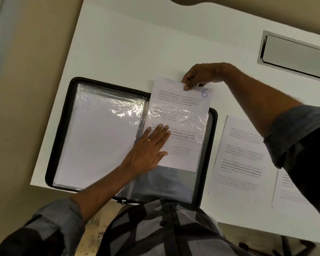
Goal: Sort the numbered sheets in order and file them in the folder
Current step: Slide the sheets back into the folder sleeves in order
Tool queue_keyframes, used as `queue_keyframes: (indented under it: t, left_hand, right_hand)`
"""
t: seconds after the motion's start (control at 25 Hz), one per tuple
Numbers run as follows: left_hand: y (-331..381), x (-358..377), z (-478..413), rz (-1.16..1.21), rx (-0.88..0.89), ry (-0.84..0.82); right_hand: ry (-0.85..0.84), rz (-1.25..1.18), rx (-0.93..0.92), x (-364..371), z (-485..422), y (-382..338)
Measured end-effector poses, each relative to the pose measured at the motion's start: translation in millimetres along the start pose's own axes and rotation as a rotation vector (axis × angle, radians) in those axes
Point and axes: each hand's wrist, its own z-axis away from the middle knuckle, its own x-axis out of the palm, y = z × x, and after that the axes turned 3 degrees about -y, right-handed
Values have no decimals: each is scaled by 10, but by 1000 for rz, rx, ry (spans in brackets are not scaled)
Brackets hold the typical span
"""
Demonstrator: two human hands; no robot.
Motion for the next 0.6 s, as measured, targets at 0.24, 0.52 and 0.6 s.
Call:
queue_keyframes:
  t: [0.24,0.52,0.6]
  left_hand:
    - [56,35,59,-57,7,9]
    - [216,148,205,-83,7,15]
    - [260,172,243,-95,-3,21]
  right_hand:
    - [-95,-29,51,294,56,-43]
    - [-88,140,67,577,111,-183]
    - [-89,190,68,648,126,-240]
